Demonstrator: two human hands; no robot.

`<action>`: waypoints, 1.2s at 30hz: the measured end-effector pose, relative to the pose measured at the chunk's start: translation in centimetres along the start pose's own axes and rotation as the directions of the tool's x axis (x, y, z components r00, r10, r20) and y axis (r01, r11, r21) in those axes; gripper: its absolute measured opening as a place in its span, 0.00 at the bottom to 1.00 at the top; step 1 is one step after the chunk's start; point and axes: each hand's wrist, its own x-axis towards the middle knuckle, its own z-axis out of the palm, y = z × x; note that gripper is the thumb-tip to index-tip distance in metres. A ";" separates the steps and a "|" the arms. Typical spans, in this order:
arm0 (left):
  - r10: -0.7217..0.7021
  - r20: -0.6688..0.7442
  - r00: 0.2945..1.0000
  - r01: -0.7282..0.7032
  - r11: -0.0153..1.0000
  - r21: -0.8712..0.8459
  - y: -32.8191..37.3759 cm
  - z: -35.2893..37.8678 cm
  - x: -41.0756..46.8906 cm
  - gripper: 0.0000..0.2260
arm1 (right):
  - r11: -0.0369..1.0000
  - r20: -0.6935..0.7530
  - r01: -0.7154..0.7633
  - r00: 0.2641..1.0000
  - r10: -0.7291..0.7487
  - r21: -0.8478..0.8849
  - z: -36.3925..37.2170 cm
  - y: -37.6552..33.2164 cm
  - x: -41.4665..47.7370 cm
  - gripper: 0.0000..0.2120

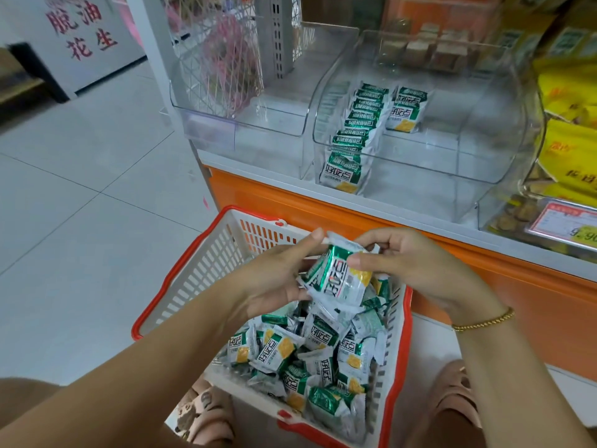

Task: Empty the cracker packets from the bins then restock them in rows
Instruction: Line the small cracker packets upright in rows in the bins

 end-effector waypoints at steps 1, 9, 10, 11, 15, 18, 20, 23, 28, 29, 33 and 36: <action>0.028 0.023 0.999 -0.028 1.000 0.002 0.4 0.1 -0.2 0.26 | 0.999 -0.036 0.006 0.999 -0.004 0.037 -0.1 0.0 0.1 0.18; 0.216 0.026 0.976 -0.216 0.953 0.210 3.5 1.1 0.4 0.31 | 0.980 -0.209 0.042 0.978 0.000 0.195 -1.3 -0.6 0.3 0.18; 0.249 0.028 0.968 -0.247 0.928 0.280 4.0 1.2 0.5 0.31 | 0.989 -0.208 0.046 0.978 -0.016 0.142 -2.0 -0.8 0.3 0.21; 0.281 0.044 0.959 -0.277 0.893 0.355 4.6 1.3 0.5 0.30 | 0.994 -0.198 0.045 0.980 -0.024 0.104 -2.6 -1.3 0.4 0.24; 0.372 0.110 0.921 -0.375 0.779 0.503 7.2 1.5 0.7 0.25 | 0.997 -0.052 0.069 0.996 -0.067 0.042 -4.5 -3.8 1.2 0.34; 0.456 0.109 0.883 -0.447 0.751 0.486 9.2 1.5 1.1 0.25 | 0.991 0.000 0.107 0.994 -0.107 -0.078 -5.0 -6.0 2.0 0.32; 0.511 0.084 0.855 -0.489 0.743 0.457 10.4 1.4 1.6 0.27 | 0.988 -0.010 0.110 0.994 -0.112 -0.110 -5.1 -7.1 2.9 0.28; 0.586 0.051 0.809 -0.551 0.725 0.412 11.9 1.8 2.3 0.30 | 0.994 -0.006 0.110 0.994 -0.110 0.014 -5.9 -7.9 4.2 0.26; 0.640 -0.136 0.756 -0.500 0.699 0.511 12.8 2.0 3.9 0.26 | 0.982 -0.255 0.073 0.967 -0.027 0.173 -10.1 -9.7 6.4 0.24; 0.671 -0.178 0.720 -0.477 0.665 0.574 12.7 1.7 4.3 0.24 | 0.988 -0.343 0.048 0.939 0.004 0.143 -11.0 -9.9 7.2 0.22; 0.824 -0.159 0.544 -0.335 0.387 0.859 11.9 1.0 5.3 0.19 | 0.966 -0.620 -0.205 0.782 0.065 -0.158 -14.0 -9.2 11.7 0.15; 0.862 -0.141 0.487 -0.282 0.308 0.909 11.9 0.3 5.6 0.21 | 0.837 -0.650 -0.424 0.751 0.111 -0.347 -15.5 -7.7 14.6 0.24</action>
